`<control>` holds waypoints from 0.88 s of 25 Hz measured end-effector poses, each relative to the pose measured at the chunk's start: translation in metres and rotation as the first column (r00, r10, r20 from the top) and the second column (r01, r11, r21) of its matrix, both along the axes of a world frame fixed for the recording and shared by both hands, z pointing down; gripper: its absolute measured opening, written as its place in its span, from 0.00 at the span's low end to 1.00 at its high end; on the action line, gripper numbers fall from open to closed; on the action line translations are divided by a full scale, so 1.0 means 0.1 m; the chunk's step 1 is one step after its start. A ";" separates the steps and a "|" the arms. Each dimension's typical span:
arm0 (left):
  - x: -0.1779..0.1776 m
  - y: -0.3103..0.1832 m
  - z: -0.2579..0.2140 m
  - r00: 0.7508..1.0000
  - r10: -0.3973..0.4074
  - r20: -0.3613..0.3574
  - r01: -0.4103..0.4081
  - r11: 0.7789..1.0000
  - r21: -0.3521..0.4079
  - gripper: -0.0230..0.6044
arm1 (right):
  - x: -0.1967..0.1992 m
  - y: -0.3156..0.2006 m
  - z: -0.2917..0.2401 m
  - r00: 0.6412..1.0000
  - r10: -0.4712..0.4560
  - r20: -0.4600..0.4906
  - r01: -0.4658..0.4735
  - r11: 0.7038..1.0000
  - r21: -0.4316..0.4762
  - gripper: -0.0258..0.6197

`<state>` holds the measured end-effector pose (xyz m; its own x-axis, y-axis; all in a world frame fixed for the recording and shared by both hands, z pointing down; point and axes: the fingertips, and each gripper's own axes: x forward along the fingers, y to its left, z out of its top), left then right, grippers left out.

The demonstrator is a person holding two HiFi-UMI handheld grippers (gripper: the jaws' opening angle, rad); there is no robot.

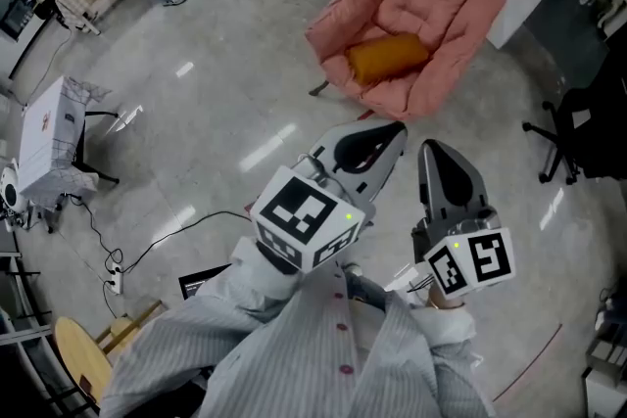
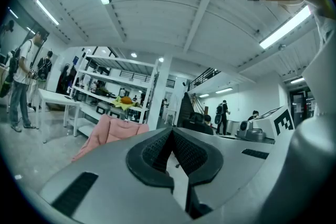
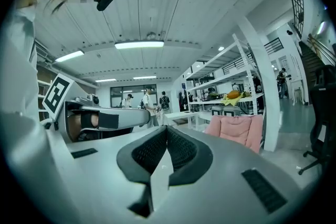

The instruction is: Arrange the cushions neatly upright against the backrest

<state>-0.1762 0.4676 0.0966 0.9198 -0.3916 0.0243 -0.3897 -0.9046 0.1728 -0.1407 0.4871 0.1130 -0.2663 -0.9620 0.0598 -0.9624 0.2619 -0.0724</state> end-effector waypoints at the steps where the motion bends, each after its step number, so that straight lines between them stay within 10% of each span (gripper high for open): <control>1: -0.02 -0.06 0.00 1.000 0.000 0.000 0.000 1.000 0.003 0.05 | -0.01 -0.06 0.00 1.000 0.004 0.001 -0.004 1.000 0.001 0.06; 22: -0.08 -1.28 0.28 0.998 -0.032 0.049 0.034 0.999 -0.039 0.05 | 0.11 -1.22 0.36 0.998 0.024 0.057 -0.020 0.997 -0.070 0.06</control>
